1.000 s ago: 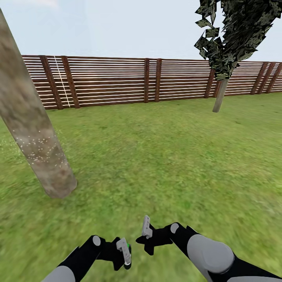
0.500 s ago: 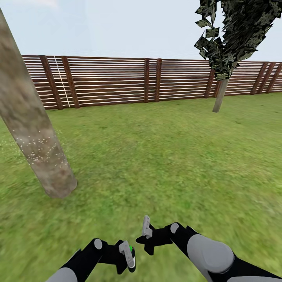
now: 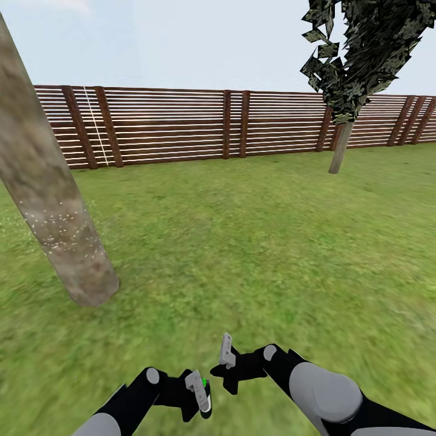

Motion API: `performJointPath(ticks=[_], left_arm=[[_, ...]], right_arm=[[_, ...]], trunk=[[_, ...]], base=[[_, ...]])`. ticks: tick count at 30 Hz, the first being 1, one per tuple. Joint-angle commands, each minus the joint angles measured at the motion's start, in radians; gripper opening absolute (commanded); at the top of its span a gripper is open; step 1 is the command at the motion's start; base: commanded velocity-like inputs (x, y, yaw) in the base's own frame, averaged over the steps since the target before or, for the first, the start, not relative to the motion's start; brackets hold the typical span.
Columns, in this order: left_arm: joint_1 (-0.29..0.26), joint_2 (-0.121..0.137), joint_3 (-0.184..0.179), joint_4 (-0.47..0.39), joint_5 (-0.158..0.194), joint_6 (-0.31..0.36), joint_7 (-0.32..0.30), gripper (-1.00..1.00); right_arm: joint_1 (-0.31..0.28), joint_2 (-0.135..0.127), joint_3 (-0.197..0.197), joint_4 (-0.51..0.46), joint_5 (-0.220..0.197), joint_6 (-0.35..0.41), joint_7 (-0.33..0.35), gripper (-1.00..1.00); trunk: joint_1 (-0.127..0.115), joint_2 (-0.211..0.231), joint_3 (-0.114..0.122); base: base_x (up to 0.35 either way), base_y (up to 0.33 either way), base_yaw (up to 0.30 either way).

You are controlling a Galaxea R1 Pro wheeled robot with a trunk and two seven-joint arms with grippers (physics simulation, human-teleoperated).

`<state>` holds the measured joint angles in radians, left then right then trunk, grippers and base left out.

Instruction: In the garden, pick up the pesticide atomizer on the floor and spray pesticide onto both trees until each tree trunk is fully covered.

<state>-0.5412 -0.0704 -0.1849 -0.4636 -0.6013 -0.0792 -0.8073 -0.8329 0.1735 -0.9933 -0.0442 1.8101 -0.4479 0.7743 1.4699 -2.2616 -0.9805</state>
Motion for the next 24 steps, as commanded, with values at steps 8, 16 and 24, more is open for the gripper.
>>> performJointPath(ticks=[8, 16, 24], left_arm=[[-0.002, 0.001, -0.006, 0.002, 0.078, -0.010, -0.002, -1.00], [-0.002, 0.001, -0.005, -0.001, 0.080, -0.010, -0.001, -1.00], [-0.002, 0.000, -0.004, -0.003, 0.091, -0.010, 0.027, -1.00]], right_arm=[[0.000, 0.001, -0.008, -0.003, 0.009, -0.005, 0.005, -1.00], [0.000, 0.001, -0.008, -0.003, 0.009, -0.005, 0.005, -1.00], [0.000, 0.001, -0.008, -0.003, 0.009, -0.005, 0.005, -1.00]], trunk=[[0.000, 0.000, -0.001], [0.000, 0.000, -0.001], [0.000, 0.000, -0.001]], base=[[0.000, 0.000, 0.000], [0.000, 0.000, 0.000], [0.000, 0.000, 0.000]])
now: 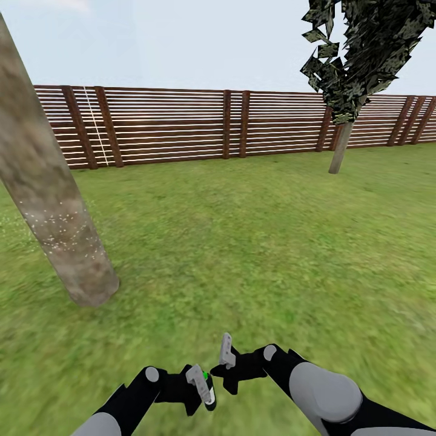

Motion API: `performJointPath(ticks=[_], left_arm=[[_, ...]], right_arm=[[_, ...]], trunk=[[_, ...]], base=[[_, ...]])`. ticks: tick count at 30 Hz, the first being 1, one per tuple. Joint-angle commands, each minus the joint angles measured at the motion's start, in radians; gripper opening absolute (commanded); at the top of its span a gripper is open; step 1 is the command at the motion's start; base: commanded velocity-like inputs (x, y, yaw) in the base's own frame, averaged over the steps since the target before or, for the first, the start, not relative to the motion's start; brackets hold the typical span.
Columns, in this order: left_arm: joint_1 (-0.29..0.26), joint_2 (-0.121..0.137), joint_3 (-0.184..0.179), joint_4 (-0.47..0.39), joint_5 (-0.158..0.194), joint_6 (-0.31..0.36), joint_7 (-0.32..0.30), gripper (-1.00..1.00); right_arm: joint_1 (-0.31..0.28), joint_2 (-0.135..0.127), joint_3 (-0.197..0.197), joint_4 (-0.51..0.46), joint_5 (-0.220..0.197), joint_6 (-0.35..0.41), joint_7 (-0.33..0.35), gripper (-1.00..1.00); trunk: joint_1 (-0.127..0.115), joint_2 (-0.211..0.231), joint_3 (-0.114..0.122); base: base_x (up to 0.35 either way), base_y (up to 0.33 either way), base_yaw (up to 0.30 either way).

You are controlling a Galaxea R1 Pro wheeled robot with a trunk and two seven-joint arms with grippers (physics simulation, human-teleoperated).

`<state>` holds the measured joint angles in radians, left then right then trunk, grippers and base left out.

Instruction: In the garden, pick up the pesticide atomizer on the floor and spray pesticide onto both trees until each tree trunk is fully covered.

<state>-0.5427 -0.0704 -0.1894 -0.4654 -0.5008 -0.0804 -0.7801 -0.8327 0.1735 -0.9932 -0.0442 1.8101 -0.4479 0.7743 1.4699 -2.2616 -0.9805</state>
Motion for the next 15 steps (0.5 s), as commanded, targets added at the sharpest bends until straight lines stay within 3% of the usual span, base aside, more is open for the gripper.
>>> performJointPath(ticks=[1, 15], left_arm=[[0.000, 0.000, 0.001, -0.001, -0.009, -0.008, 0.002, -1.00], [0.000, -0.005, 0.001, -0.001, -0.001, -0.009, 0.003, -1.00]], right_arm=[[0.000, 0.001, -0.008, -0.003, 0.009, -0.005, 0.005, -1.00], [0.000, 0.001, -0.008, -0.003, 0.009, -0.005, 0.005, -1.00]], trunk=[[0.000, 0.000, -0.001], [0.000, 0.000, -0.001]], base=[[0.000, 0.000, 0.000], [0.000, 0.000, 0.000]])
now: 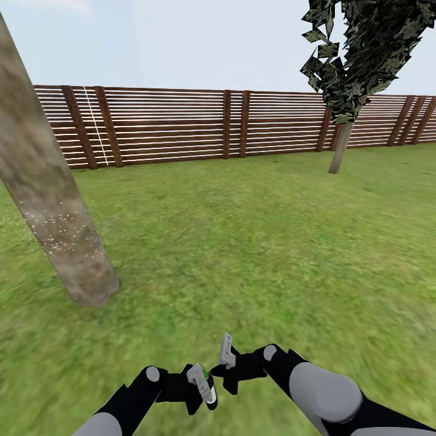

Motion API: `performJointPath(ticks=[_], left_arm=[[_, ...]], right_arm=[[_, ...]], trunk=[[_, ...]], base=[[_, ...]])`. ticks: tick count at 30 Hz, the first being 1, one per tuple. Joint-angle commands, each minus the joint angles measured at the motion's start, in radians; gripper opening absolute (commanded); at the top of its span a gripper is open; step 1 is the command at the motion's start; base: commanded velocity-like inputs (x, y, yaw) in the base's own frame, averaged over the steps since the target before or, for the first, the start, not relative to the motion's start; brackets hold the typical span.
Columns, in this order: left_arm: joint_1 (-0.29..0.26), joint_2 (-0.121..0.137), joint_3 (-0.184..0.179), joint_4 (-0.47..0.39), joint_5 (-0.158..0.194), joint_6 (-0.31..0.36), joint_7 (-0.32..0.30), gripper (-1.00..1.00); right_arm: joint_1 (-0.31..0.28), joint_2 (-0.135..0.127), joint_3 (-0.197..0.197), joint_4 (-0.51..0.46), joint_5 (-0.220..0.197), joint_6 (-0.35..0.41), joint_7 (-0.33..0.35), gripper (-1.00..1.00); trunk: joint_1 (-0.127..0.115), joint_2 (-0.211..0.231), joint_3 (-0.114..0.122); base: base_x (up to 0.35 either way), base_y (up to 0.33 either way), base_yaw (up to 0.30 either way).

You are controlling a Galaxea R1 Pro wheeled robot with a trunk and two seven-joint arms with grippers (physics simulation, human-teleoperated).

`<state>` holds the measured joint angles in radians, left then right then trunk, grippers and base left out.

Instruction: In the garden, pick up the pesticide atomizer on the floor and spray pesticide onto both trees until each tree trunk is fully covered.

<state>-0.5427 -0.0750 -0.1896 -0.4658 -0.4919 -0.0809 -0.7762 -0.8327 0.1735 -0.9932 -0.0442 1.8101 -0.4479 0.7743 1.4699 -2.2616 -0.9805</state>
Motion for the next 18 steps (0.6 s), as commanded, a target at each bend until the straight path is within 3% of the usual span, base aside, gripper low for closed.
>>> performJointPath(ticks=[1, 14, 16, 18], left_arm=[[0.000, 0.000, 0.001, -0.001, -0.010, -0.008, -0.001, -1.00], [0.000, 0.009, -0.001, 0.012, -0.013, -0.008, -0.001, -1.00], [0.000, 0.019, -0.001, 0.014, -0.019, -0.008, 0.000, -1.00], [0.000, 0.054, -0.001, 0.015, -0.020, -0.008, 0.001, -1.00]], right_arm=[[0.000, 0.001, -0.008, -0.003, 0.009, -0.005, 0.005, -1.00], [0.000, 0.001, -0.008, -0.003, 0.009, -0.005, 0.005, -1.00], [0.000, 0.001, -0.009, -0.003, 0.009, -0.005, 0.005, -1.00], [0.000, 0.001, -0.008, -0.003, 0.009, -0.005, 0.005, -1.00]], trunk=[[0.000, 0.000, -0.001], [0.000, 0.000, -0.001], [0.000, 0.000, -0.001], [0.000, 0.000, -0.001]], base=[[0.000, 0.000, 0.000], [0.000, 0.000, 0.000], [0.000, 0.000, 0.000], [0.000, 0.000, 0.000]])
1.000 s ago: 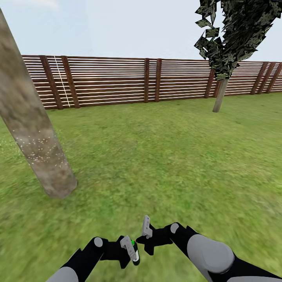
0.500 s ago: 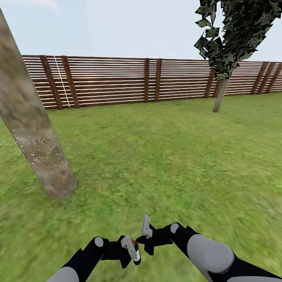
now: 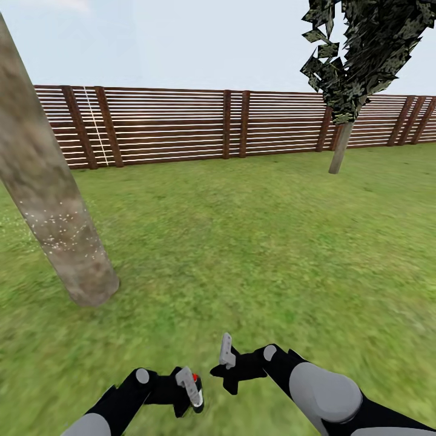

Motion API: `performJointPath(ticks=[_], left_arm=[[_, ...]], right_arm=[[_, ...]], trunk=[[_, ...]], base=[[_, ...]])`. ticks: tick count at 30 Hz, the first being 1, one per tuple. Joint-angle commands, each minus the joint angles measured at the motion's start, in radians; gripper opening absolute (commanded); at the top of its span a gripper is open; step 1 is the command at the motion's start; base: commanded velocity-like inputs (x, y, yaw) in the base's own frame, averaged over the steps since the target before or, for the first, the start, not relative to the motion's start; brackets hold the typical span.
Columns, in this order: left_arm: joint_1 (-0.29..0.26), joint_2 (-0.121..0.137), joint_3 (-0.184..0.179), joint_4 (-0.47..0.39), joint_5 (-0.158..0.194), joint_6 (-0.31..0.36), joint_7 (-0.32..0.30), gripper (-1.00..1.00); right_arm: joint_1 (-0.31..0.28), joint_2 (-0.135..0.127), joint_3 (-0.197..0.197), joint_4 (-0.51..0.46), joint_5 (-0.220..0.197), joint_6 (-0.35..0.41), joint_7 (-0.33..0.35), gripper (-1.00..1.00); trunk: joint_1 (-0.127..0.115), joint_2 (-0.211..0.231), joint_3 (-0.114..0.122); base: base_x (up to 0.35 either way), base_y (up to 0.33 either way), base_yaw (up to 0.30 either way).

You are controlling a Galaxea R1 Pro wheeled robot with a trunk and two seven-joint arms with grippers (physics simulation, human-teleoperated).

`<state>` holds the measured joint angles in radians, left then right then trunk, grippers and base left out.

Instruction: In the garden, pick up the pesticide atomizer on the floor and spray pesticide onto both trees until each tree trunk is fully covered.

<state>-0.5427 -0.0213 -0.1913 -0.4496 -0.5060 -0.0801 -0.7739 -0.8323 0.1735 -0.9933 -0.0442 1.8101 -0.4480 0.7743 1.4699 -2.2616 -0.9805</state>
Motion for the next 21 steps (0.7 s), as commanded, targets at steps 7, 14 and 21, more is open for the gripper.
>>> performJointPath(ticks=[7, 14, 21], left_arm=[[0.032, 0.163, 0.000, 0.000, -0.006, -0.007, -0.001, -1.00], [0.115, 0.277, 0.055, 0.046, 0.037, -0.008, 0.091, -1.00], [0.139, 0.270, 0.238, 0.389, 0.391, -0.323, 0.560, -1.00]], right_arm=[[0.000, 0.001, -0.009, -0.005, 0.010, -0.004, 0.004, 1.00], [0.012, -0.085, -0.011, -0.027, -0.010, -0.004, -0.079, 1.00], [0.328, -0.216, -0.009, -0.022, -0.419, -0.066, -1.040, 1.00]], trunk=[[0.000, 0.000, -0.001], [0.000, 0.000, -0.001], [0.000, 0.000, -0.001]], base=[[0.000, 0.000, 0.000], [0.000, 0.000, 0.000], [0.000, 0.000, 0.000]])
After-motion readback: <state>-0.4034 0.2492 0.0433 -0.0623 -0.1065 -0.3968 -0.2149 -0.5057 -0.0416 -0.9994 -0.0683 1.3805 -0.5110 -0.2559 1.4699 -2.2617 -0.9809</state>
